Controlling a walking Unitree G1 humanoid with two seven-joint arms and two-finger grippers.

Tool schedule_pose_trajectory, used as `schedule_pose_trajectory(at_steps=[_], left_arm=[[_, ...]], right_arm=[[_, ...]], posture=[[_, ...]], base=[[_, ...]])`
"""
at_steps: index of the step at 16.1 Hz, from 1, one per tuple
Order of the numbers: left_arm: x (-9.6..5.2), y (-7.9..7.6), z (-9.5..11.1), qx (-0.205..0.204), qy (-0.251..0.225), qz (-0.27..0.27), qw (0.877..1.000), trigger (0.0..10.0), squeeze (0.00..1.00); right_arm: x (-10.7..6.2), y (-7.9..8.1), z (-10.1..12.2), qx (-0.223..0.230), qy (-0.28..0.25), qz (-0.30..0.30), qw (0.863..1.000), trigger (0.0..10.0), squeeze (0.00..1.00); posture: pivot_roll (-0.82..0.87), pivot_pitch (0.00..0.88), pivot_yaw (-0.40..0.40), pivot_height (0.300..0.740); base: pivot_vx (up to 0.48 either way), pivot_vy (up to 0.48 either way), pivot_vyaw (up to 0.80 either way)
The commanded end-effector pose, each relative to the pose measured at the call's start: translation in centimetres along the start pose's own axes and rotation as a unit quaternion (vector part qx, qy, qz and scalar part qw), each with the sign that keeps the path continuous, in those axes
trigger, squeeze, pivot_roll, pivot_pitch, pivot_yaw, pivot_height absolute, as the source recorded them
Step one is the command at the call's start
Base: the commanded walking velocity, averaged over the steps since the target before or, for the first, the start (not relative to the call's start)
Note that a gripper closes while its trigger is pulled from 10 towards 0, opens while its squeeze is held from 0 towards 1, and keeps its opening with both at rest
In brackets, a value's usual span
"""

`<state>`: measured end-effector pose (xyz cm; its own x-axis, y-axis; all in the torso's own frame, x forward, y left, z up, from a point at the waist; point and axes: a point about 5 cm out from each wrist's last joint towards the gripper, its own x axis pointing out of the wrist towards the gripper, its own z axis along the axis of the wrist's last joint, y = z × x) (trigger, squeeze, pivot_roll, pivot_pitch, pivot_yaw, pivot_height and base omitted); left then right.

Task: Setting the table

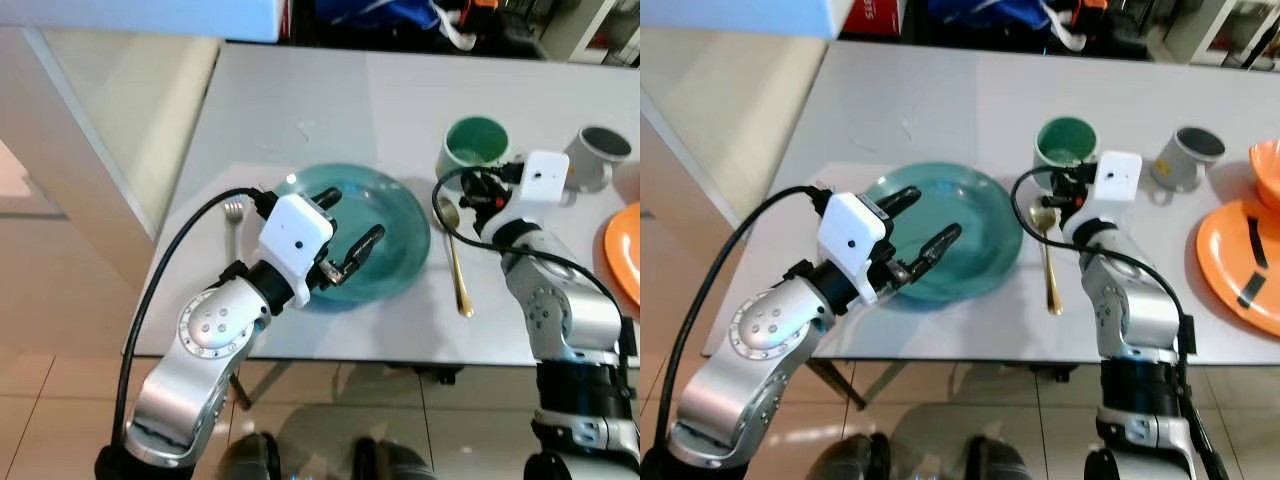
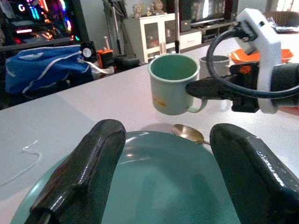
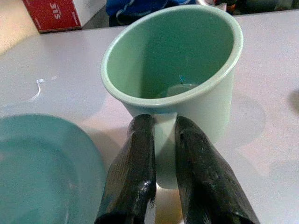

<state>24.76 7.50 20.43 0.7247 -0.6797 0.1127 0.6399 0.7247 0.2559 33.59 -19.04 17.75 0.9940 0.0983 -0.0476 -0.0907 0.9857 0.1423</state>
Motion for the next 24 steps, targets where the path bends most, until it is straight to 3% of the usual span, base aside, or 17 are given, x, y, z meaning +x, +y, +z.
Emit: schedule_pose_trajectory(at_steps=[1, 2, 3, 7, 13, 14, 15, 16, 23, 24], left_arm=[[0.4, 1.0, 0.1, 0.015, 0.004, 0.005, 1.0, 10.0, 0.0], [0.4, 1.0, 0.1, 0.015, 0.004, 0.005, 1.0, 10.0, 0.0], [0.7, 2.1, 0.2, 0.029, 0.01, 0.008, 1.0, 10.0, 0.0], [0.8, 3.2, 0.0, 0.033, 0.032, -0.012, 0.999, 10.0, 0.0], [1.4, 3.0, 0.2, 0.002, 0.047, -0.067, 0.997, 10.0, 0.0], [1.5, 3.0, 0.2, 0.002, 0.046, -0.069, 0.997, 10.0, 0.0], [1.7, 3.1, 0.3, 0.002, 0.046, -0.071, 0.996, 10.0, 0.0], [1.8, 3.2, 0.3, 0.002, 0.046, -0.073, 0.996, 10.0, 0.0], [2.7, 3.7, 0.6, 0.011, 0.041, -0.077, 0.996, 10.0, 0.0], [2.4, 4.0, 0.7, 0.014, 0.039, -0.063, 0.997, 10.0, 0.0]], right_arm=[[1.8, -0.2, 1.0, -0.023, -0.007, 0.02, 1.0, 10.0, 0.0], [1.8, -0.2, 1.0, -0.023, -0.007, 0.02, 1.0, 10.0, 0.0], [3.6, -0.1, 1.3, -0.03, 0.005, 0.04, 0.999, 10.0, 0.0], [5.2, 0.3, 0.0, -0.031, 0.043, 0.06, 0.997, 10.0, 0.0], [6.7, 1.5, -0.2, 0.015, 0.064, 0.077, 0.995, 10.0, 0.0], [6.9, 1.4, 0.2, 0.019, 0.063, 0.081, 0.995, 10.0, 0.14], [6.9, 1.3, 0.4, 0.021, 0.062, 0.083, 0.994, 10.0, 0.52], [7.1, 1.1, 0.8, 0.022, 0.061, 0.083, 0.994, 10.0, 1.0], [7.4, 0.3, 1.9, -0.006, 0.056, 0.063, 0.996, 10.0, 1.0], [7.4, 0.3, 2.7, -0.012, 0.041, 0.067, 0.997, 10.0, 0.58]], posture=[[0.03, 0.24, -0.039, 0.74], [0.03, 0.24, -0.039, 0.74], [0.05, 0.231, -0.034, 0.74], [0.06, 0.227, 0.0, 0.74], [0.06, 0.222, 0.027, 0.74], [0.06, 0.22, 0.029, 0.74], [0.06, 0.217, 0.03, 0.74], [0.06, 0.212, 0.032, 0.74], [0.05, 0.183, 0.038, 0.74], [0.06, 0.173, 0.025, 0.74]], base=[[0.0, 0.0, 0.0], [0.0, 0.0, 0.0], [0.0, 0.0, 0.0], [0.0, 0.0, 0.0], [0.0, 0.0, 0.0], [0.0, 0.0, 0.0], [0.0, 0.0, 0.0], [0.0, 0.0, 0.0], [0.0, 0.0, 0.0], [0.0, 0.0, 0.0]])
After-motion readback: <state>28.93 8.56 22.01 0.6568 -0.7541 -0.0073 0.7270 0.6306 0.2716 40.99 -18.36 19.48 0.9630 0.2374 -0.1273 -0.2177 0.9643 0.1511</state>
